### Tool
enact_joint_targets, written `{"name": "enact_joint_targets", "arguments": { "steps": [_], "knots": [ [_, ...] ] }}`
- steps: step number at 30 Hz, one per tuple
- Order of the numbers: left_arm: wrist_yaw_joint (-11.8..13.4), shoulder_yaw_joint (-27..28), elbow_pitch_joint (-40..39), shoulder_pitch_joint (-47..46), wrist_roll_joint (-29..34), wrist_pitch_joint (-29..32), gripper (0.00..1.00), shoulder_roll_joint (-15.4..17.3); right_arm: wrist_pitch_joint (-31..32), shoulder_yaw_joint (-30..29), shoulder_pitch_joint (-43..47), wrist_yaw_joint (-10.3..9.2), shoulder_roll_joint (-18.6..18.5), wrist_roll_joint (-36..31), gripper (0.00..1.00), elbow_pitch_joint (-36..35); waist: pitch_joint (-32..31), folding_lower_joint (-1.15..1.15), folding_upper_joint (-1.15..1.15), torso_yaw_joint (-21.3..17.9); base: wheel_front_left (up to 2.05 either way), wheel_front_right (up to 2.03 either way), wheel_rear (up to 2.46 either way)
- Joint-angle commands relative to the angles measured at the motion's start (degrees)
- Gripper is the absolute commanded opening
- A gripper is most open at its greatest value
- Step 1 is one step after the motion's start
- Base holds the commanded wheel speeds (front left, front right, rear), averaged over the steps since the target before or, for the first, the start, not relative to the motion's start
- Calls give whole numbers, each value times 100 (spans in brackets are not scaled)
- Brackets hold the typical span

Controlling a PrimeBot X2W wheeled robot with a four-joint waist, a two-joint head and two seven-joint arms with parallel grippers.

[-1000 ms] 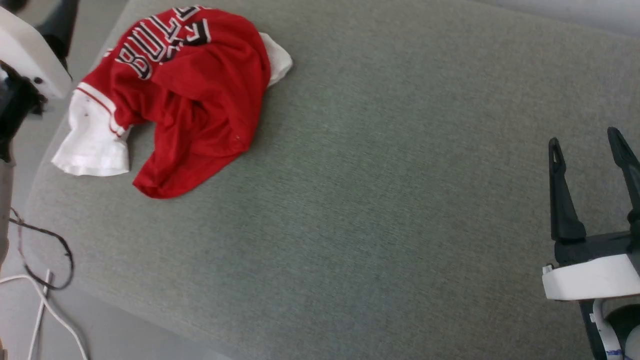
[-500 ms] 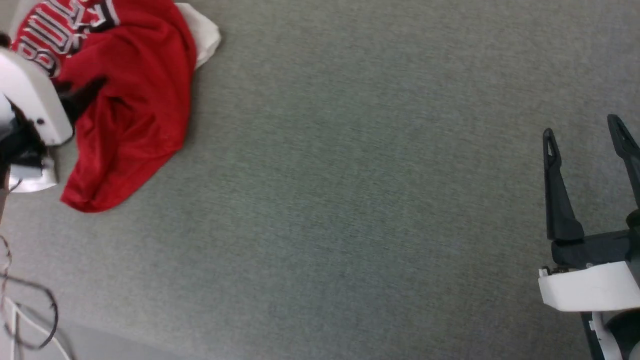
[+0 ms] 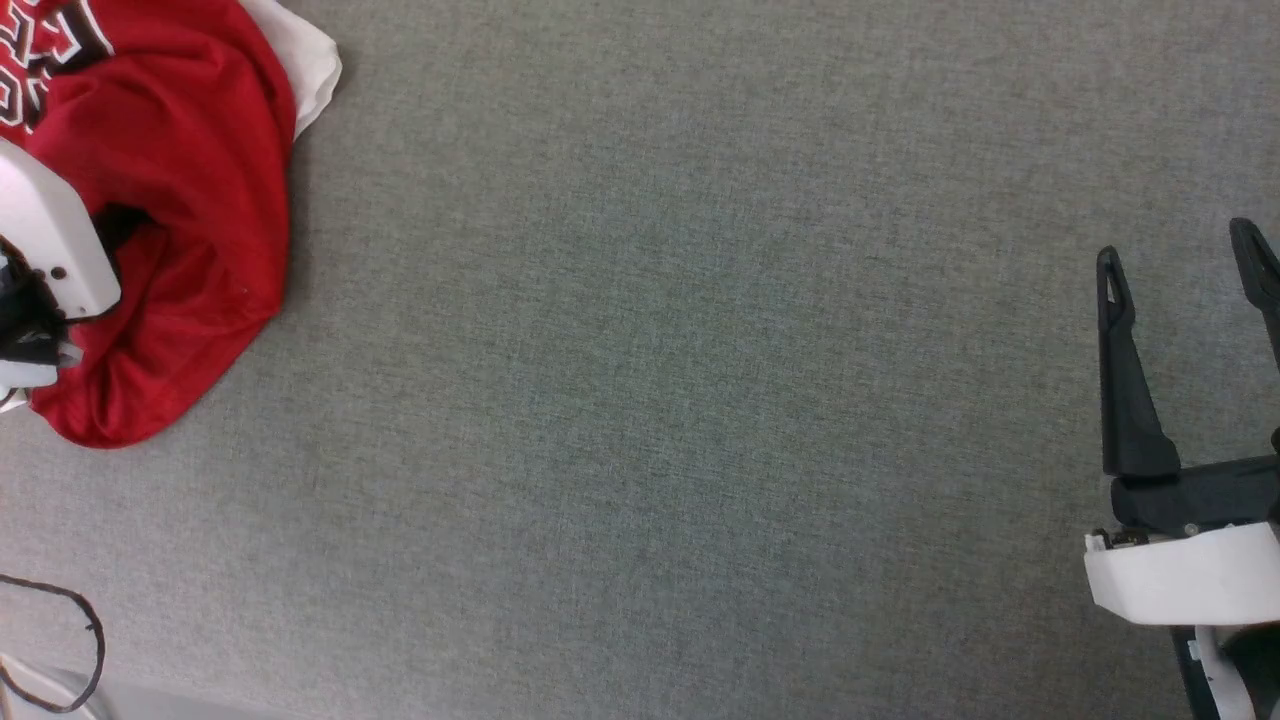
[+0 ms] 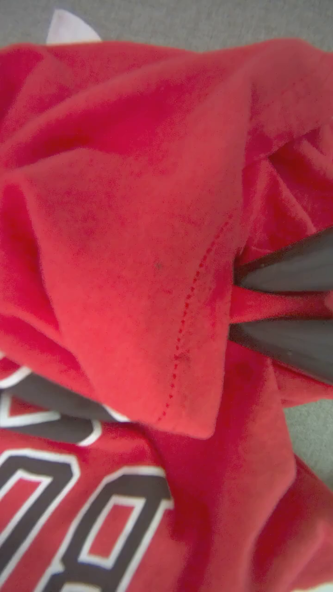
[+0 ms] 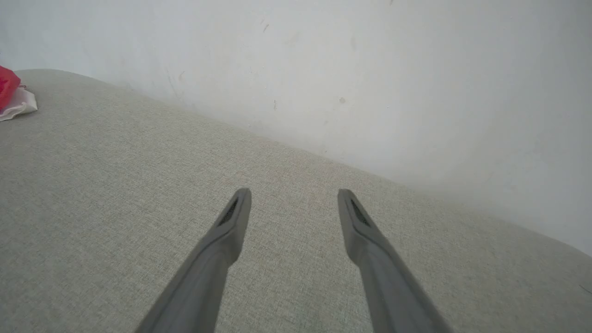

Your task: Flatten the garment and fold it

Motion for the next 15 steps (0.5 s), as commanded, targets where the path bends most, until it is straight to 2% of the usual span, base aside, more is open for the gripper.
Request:
{"name": "enact_joint_targets", "arguments": {
  "steps": [1, 7, 15],
  "knots": [
    [-38, -98, -8, 39, -67, -17, 0, -27, -56, -14, -95, -5, -6, 53, 100, 33, -97, 0, 0, -4, 0, 0, 0],
    [-38, -158, -59, -66, -137, -227, 0, 197, -218, -55, -118, -5, -6, 218, 100, 220, -332, 0, 0, 16, 0, 0, 0],
    [-38, -182, -355, -472, -11, -909, 0, 561, -636, -133, -99, -5, -6, 629, 100, 698, -947, 0, 0, 50, 0, 0, 0]
  ]
}}
